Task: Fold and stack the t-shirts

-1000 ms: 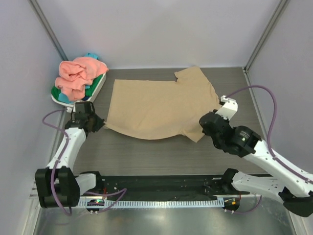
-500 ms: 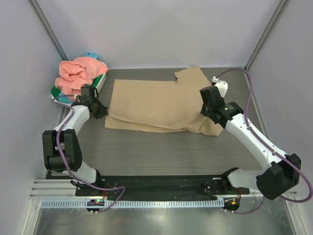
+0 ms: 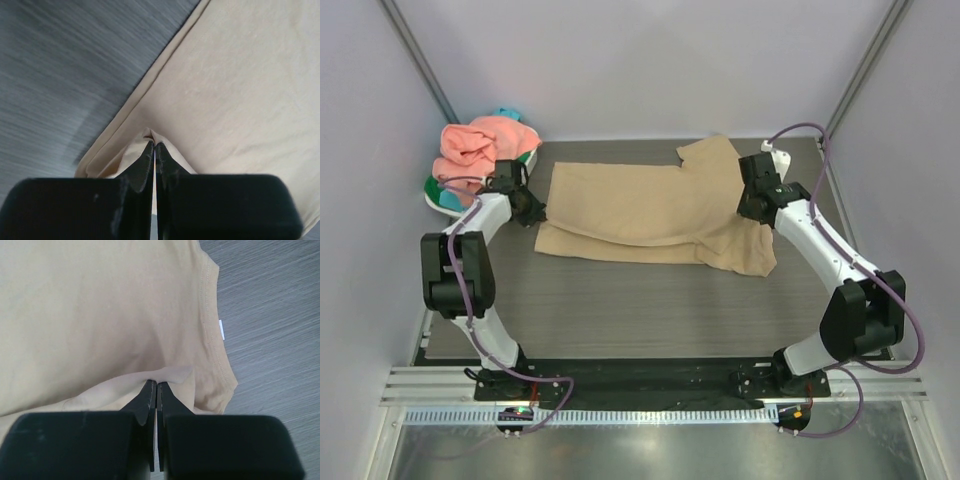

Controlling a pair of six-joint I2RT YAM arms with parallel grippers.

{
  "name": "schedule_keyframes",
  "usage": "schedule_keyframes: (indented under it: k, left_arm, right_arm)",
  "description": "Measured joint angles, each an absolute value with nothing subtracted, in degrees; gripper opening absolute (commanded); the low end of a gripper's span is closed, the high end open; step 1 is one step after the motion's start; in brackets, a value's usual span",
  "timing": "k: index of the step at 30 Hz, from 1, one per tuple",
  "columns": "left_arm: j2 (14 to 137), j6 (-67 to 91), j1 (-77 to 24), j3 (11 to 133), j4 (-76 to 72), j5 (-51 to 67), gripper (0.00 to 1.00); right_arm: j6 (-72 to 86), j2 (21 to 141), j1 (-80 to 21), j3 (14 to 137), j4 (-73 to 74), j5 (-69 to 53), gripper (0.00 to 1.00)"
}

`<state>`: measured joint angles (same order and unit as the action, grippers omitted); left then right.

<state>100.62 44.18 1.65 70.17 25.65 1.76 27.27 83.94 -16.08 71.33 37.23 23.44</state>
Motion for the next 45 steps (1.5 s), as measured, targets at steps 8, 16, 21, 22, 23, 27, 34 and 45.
schedule_keyframes:
  k: [8,16,21,22,23,27,34,45]
  left_arm:
    - [108.6,42.7,0.6,77.1,27.7,1.3,0.0]
    - [114.6,40.8,0.8,88.0,33.5,0.6,0.6]
    - [103.0,41.5,0.8,77.5,31.9,0.7,0.65]
    - [99.6,41.6,0.9,74.0,31.5,0.7,0.65]
    - [96.4,41.8,0.9,70.9,31.1,0.8,0.65]
    - [85.3,43.4,0.9,57.6,26.3,2.0,0.66]
    - [86.4,45.4,1.2,45.4,19.4,4.2,0.63]
    - [88.3,46.7,1.7,44.1,10.9,5.9,0.6]
  right_arm:
    - [27.1,89.8,-13.0,73.2,36.8,21.5,0.01]
    - [24.7,106.3,-7.5,88.8,36.3,15.5,0.95]
    - [25.1,105.5,-2.1,86.2,34.7,13.0,0.97]
    - [25.9,102.1,-1.2,81.7,33.7,12.4,0.96]
    - [26.7,98.3,-0.4,76.7,32.6,11.8,0.95]
    - [31.2,79.5,0.0,58.1,33.0,8.1,0.91]
    - [34.7,72.9,0.3,43.6,27.7,1.0,0.83]
    - [36.0,79.7,3.6,38.9,19.7,-2.8,0.67]
